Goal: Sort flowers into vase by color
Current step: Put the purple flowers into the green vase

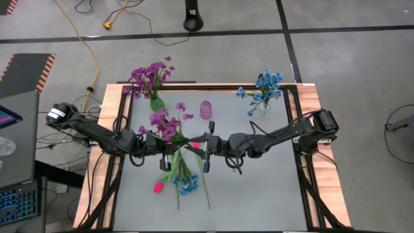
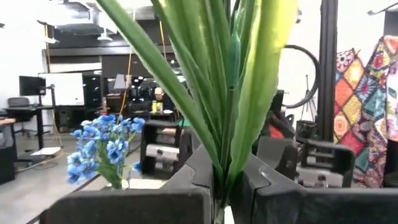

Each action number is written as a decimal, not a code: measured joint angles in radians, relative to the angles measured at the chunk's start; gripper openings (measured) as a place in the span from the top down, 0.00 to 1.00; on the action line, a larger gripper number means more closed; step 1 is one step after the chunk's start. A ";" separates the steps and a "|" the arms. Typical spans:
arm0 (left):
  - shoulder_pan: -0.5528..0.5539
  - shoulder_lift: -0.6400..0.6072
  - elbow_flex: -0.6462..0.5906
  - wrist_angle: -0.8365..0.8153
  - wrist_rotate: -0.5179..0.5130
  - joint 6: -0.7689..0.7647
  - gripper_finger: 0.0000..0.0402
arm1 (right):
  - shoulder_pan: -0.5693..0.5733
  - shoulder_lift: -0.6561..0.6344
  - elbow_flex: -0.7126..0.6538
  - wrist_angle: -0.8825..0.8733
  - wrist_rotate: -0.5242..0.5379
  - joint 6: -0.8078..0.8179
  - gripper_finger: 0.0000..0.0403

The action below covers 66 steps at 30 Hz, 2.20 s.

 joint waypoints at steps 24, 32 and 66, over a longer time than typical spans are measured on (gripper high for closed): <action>0.219 -0.520 -0.096 -0.577 -0.377 0.212 0.99 | 0.014 -0.090 0.000 -0.307 0.057 0.035 0.44; 0.426 -0.525 -0.168 -0.535 -0.293 0.277 0.99 | 0.013 -0.090 0.000 -0.320 0.056 0.035 0.44; 0.762 -0.400 -0.176 -0.442 -0.107 0.337 0.99 | 0.013 -0.089 0.000 -0.410 0.056 0.051 0.45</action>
